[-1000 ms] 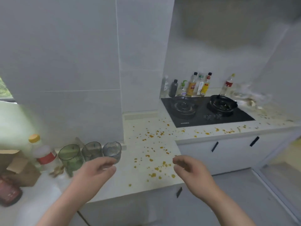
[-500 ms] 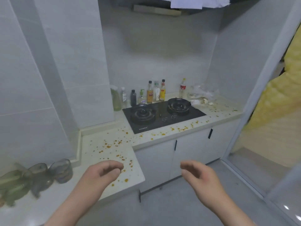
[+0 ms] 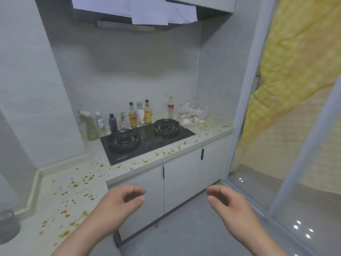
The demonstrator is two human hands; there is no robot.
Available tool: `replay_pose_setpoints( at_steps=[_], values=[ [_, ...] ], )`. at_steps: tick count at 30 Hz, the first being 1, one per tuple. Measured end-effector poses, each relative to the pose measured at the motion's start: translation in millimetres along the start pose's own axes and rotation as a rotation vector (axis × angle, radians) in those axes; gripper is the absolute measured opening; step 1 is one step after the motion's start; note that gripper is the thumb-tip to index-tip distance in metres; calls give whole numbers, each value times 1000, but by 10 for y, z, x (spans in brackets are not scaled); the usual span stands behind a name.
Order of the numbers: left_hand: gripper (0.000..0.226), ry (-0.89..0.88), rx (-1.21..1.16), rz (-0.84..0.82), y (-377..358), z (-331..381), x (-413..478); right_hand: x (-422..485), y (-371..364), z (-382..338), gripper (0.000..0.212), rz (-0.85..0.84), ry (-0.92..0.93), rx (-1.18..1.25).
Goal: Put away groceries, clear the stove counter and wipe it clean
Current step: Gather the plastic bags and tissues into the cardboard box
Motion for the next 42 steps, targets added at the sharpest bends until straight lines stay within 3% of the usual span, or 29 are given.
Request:
replay_pose_setpoints(
  at_steps=[9, 25, 34, 42],
  values=[
    [15, -50, 107, -24, -413, 141, 885, 576, 575, 334, 25, 82, -48, -61],
    [15, -38, 119, -47, -948, 246, 3163, 2676, 1053, 569, 22, 116, -90, -169],
    [16, -37, 80, -63, -1305, 552, 4005, 3557, 1321, 814, 18, 92, -115, -185],
    [13, 7, 142, -27, -1798, 872, 4769, 4678, 1650, 1060, 17, -26, -63, -285]
  ],
)
Point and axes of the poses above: each hand's wrist, its own x-axis towards the middle knuckle, its own y-axis out of the back of the hand, z = x × y, the point moved 8 cm from there along x, towards the middle knuckle, and after that the axes turned 1 degree about z, right-handed, at the moved point
